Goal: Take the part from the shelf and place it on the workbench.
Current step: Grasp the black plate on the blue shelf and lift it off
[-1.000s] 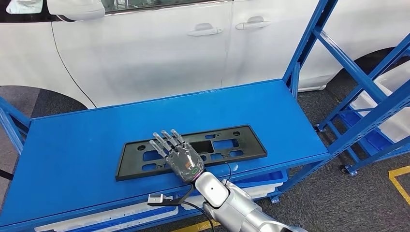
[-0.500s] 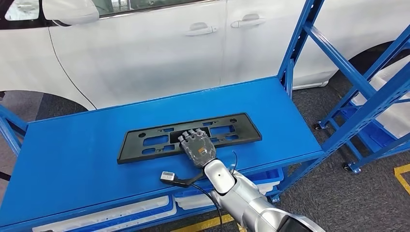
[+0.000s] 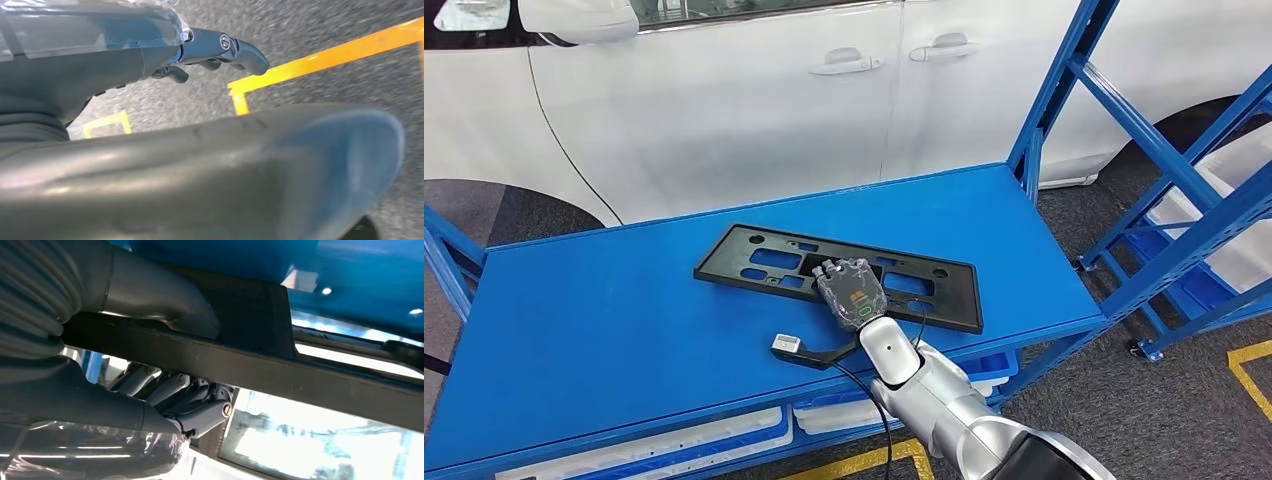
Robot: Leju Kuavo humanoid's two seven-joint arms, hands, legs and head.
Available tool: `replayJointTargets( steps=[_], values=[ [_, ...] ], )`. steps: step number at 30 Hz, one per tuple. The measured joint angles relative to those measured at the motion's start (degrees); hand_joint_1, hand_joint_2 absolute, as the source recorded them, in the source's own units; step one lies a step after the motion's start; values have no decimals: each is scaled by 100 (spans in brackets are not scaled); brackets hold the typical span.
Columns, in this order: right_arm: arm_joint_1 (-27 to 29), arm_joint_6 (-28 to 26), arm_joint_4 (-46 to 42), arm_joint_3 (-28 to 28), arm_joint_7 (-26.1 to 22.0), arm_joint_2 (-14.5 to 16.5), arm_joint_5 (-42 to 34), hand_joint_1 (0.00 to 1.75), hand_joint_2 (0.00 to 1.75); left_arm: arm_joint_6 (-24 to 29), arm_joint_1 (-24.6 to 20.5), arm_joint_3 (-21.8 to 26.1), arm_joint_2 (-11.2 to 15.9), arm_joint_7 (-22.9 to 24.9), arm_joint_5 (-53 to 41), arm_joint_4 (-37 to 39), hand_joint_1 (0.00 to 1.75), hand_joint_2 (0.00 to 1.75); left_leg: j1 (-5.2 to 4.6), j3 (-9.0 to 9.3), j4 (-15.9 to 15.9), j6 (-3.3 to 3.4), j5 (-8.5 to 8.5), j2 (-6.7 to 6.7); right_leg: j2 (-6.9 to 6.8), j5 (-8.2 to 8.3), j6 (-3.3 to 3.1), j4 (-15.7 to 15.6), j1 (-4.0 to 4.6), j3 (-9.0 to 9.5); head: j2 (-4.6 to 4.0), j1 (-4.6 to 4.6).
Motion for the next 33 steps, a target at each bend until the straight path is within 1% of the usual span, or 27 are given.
replayJointTargets(
  steps=[1, 2, 3, 4, 6, 7, 8, 9, 10, 14, 15, 16, 17, 18, 19, 20, 21, 22, 23, 24, 26, 27, 28, 29, 31, 32, 33],
  values=[
    [0, -3, 11, -20, -32, -7, 0, 175, 175, -13, 2, 0, 1, -94, 10, 0, 0, 44, -2, -6, 2, 8, 1, 1, 0, -153, 13, 400, -10, -198, 0, 0],
    [-1, -5, 20, -35, -63, -14, 0, 175, 175, -29, 6, 1, 2, -199, 19, 0, 0, 87, -4, -6, 3, 9, 0, 0, -1, -215, 24, 673, -19, -339, 0, 0],
    [-4, -5, 24, -48, -95, -19, 0, 175, 175, -53, 10, 1, 2, -307, 26, 0, 0, 131, -5, -2, 5, 7, -2, -3, -3, -168, 28, 747, -27, -385, 0, 0],
    [-10, -5, 26, -59, -128, -21, 0, 175, 175, -80, 12, 1, 2, -408, 30, 0, 0, 175, -5, 8, 7, 2, -6, -8, -5, -6, 22, 552, -34, -299, 0, 0],
    [-29, -10, 28, -91, -215, -22, 0, 175, 175, -134, 11, 1, 1, -580, 35, 0, 0, 175, -10, 26, 17, -26, -23, -21, -9, 392, -15, -258, -39, 86, 0, 0],
    [-38, -23, 28, -114, -272, -21, -2, 175, 175, -152, 8, 1, 1, -649, 32, 0, 0, 175, -20, 26, 27, -50, -34, -27, -10, 518, -37, -613, -31, 251, 0, -1],
    [-43, -52, 29, -143, -340, -19, -14, 175, 175, -163, 7, 0, 1, -711, 27, 0, 0, 175, -30, 19, 35, -80, -42, -30, -10, 574, -59, -832, -20, 346, 0, -1],
    [-44, -81, 29, -167, -394, -17, -25, 175, 175, -167, 7, -1, 1, -754, 23, 0, 0, 175, -40, 10, 42, -104, -47, -31, -9, 574, -73, -918, -9, 376, 0, -1],
    [-44, -106, 29, -182, -433, -16, -37, 175, 175, -168, 7, -1, 1, -781, 20, 0, 0, 175, -45, 3, 45, -121, -48, -32, -8, 576, -78, -922, -1, 369, 0, -1],
    [-43, -128, 29, -194, -464, -15, -51, 175, 175, -168, 9, -2, 1, -798, 20, 0, 0, 175, -44, 1, 43, -133, -47, -31, -6, 575, -85, -919, 3, 363, 0, -1],
    [-32, -163, -8, -255, -663, -15, -215, 175, 175, -173, 11, -1, 4, -894, 34, 0, 0, 175, -34, -14, 78, -164, -81, -29, -7, 587, -121, -937, -5, 369, 0, -1],
    [56, -199, -297, -427, -1416, -27, -889, 175, 175, -271, 18, 22, 8, -1163, 142, 0, 0, 175, -20, -209, 518, -209, -302, -26, -7, 596, -170, -955, -3, 377, 0, -2],
    [186, -177, -746, -631, -2378, -56, -1808, 175, 175, -400, 27, 68, 11, -1481, 281, 0, 0, 175, -6, -414, 972, -254, -500, -24, -6, 603, -219, -973, 0, 388, 0, -2],
    [341, -128, -1281, -848, -3377, -91, -2824, 175, 175, -539, 34, 123, 15, -1810, 427, 0, 0, 175, 8, -582, 1348, -296, -646, -21, -6, 609, -265, -991, 1, 405, 0, -2],
    [502, -27, -1857, -1020, -4162, -132, -3728, 175, 175, -677, 40, 189, 16, -2054, 565, 0, 0, 175, 11, -675, 1568, -307, -693, -20, -3, 599, -274, -989, 10, 421, 0, -2],
    [601, 87, -2239, -1092, -4371, -165, -4111, 175, 175, -725, 41, 243, 19, -2128, 611, 0, 0, 175, 11, -515, 1237, -300, -488, -19, 0, 589, -264, -985, 8, 439, 0, -2],
    [675, 149, -2507, -1142, -4360, -191, -4239, 175, 175, -745, 40, 279, 23, -2152, 627, 0, 0, 175, 11, -302, 796, -286, -301, -18, 3, 577, -249, -978, 6, 452, 0, -1],
    [741, 187, -2725, -1186, -4304, -217, -4263, 175, 175, -757, 38, 308, 27, -2164, 638, 0, 0, 175, 2, -122, 424, -258, -167, -20, 9, 568, -225, -966, 13, 454, 0, -1],
    [804, 203, -2895, -1222, -4268, -242, -4234, 175, 175, -767, 37, 330, 30, -2170, 643, 0, 0, 175, -10, -9, 174, -227, -96, -23, 14, 565, -196, -956, 20, 445, 0, -1],
    [863, 213, -3028, -1251, -4268, -263, -4234, 175, 175, -775, 38, 348, 31, -2174, 651, 0, 0, 175, -25, 28, 71, -194, -87, -27, 18, 568, -166, -950, 25, 431, 0, -1],
    [972, 358, -3271, -1284, -4496, -301, -4579, 175, 175, -782, 41, 388, 32, -2207, 682, 0, 0, 175, -32, 12, 53, -124, -61, -30, 22, 577, -98, -951, 24, 407, 0, -1],
    [1032, 524, -3446, -1283, -4700, -337, -5003, 175, 175, -766, 41, 411, 32, -2239, 706, 0, 0, 175, -23, 10, 38, -90, -41, -31, 20, 544, -65, -916, 17, 389, 0, -1],
    [1102, 763, -3735, -1256, -4923, -409, -5655, 175, 175, -737, 38, 431, 31, -2281, 727, 0, 0, 175, -11, 4, 22, -49, -22, -31, 16, 454, -35, -799, 13, 334, 0, -1],
    [1166, 1071, -4139, -1205, -5089, -511, -6439, 175, 175, -708, 35, 448, 30, -2318, 743, 0, 0, 175, 0, -3, 9, -15, -8, -32, 12, 297, -9, -557, 7, 221, 0, -1],
    [1301, 1926, -5186, -1123, -5237, -749, -7993, 175, 175, -691, 48, 472, 32, -2353, 789, 0, 0, 175, -10, -25, 13, 22, -7, -35, 6, -88, 31, 206, -11, -143, 0, 0],
    [1378, 2482, -5746, -1130, -5254, -839, -8579, 175, 175, -702, 63, 488, 35, -2347, 827, 1, 0, 175, -15, -26, 15, 25, -12, -34, 6, -205, 46, 546, -17, -313, 0, 0],
    [1472, 3053, -6259, -1172, -5256, -895, -8997, 175, 175, -708, 79, 509, 38, -2328, 875, 1, 0, 175, -17, -20, 17, 24, -20, -33, 5, -208, 55, 709, -22, -400, 0, 0]
  ],
)
